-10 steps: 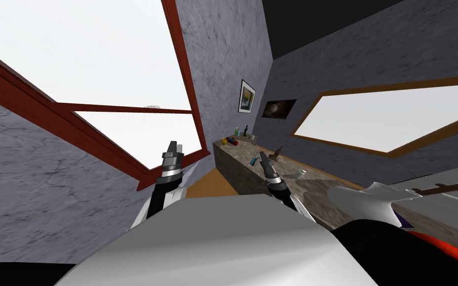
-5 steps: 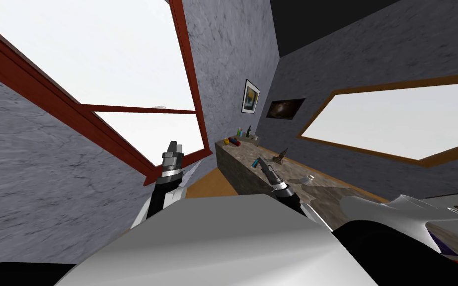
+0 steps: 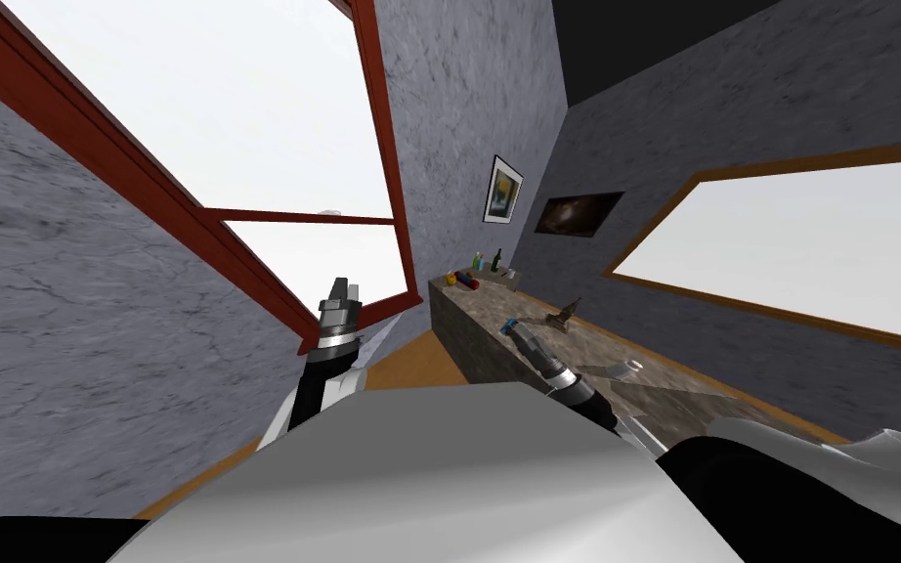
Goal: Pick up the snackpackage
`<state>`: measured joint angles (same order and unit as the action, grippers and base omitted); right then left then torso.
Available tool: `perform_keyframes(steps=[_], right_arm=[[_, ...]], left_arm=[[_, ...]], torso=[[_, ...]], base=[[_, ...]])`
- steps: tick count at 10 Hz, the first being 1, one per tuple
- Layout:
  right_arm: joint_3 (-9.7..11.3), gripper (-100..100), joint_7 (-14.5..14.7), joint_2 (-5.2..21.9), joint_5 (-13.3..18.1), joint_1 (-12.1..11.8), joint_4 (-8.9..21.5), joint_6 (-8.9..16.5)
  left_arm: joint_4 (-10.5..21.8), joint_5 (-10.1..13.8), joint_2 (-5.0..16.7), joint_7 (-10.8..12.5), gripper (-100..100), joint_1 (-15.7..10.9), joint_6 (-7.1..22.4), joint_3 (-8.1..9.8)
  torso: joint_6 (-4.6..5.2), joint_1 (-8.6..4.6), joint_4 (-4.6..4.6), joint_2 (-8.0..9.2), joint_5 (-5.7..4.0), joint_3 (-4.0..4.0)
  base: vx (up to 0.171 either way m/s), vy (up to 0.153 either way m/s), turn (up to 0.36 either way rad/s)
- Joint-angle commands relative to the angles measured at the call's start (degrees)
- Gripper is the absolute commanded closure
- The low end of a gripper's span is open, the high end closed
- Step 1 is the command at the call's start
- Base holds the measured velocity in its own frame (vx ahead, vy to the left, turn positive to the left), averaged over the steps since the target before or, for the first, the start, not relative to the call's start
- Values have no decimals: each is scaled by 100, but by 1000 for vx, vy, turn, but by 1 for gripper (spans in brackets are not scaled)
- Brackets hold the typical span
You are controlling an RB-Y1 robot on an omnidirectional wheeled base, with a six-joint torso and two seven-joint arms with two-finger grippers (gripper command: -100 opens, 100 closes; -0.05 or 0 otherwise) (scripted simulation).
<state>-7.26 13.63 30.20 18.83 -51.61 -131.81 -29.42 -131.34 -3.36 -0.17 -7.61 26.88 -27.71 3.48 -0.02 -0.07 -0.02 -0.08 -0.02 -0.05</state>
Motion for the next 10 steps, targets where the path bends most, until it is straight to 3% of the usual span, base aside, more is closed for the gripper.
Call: perform_keyframes(steps=[1, 2, 3, 4, 5, 6, 7, 8, 9, 10], right_arm=[[-105, -100, 58, 197, 52, -153, 30, 18], [-229, -100, 188, 426, 211, -374, 39, 87], [-229, -100, 188, 481, 211, -430, 39, 87], [-352, -100, 320, 707, 376, -683, 54, 158], [-352, -100, 320, 767, 376, -711, 54, 158], [-474, -100, 454, 992, 547, -992, 78, 230], [-474, -100, 454, 1055, 547, -994, 78, 230], [-593, -100, 589, 1287, 723, -1273, 110, 303], [-593, -100, 589, 1346, 723, -1278, 110, 303], [-710, -100, 724, 1562, 904, -1528, 153, 377]], left_arm=[[0, 0, 0, 0, 0, 0, 0, 0], [0, 0, 0, 0, 0, 1, 0, 0], [0, 0, 0, 0, 0, 0, 0, 0], [0, 0, 0, 0, 0, 1, 0, 1], [0, 0, 0, 0, 0, 0, 0, 0], [0, 0, 0, 0, 0, 1, 0, 1], [0, 0, 0, 0, 0, 1, 0, 0], [0, 0, 0, 0, 0, 1, 0, 1], [0, 0, 0, 0, 0, 0, 0, 0], [0, 0, 0, 0, 0, 1, 0, 1]], torso=[[0, 0, 0, 0, 0, 0], [3, 0, 0, -1, 0, 0], [1, -1, 0, -2, 0, -1], [3, -1, 0, -1, -1, -1], [1, 0, -1, -4, 0, -2], [3, 2, -1, -4, 0, -3], [2, 4, -1, -5, 1, -3], [2, 3, -1, -5, 0, -3], [0, 2, -1, -7, 0, -4], [3, 2, -1, -7, 0, -4]], base=[[18, -15, 68], [23, -15, 151], [19, -21, 67], [27, -13, 136], [27, -13, 74], [29, -8, 113], [25, -12, 74], [31, -11, 179], [29, -16, 67], [44, -12, 148]])
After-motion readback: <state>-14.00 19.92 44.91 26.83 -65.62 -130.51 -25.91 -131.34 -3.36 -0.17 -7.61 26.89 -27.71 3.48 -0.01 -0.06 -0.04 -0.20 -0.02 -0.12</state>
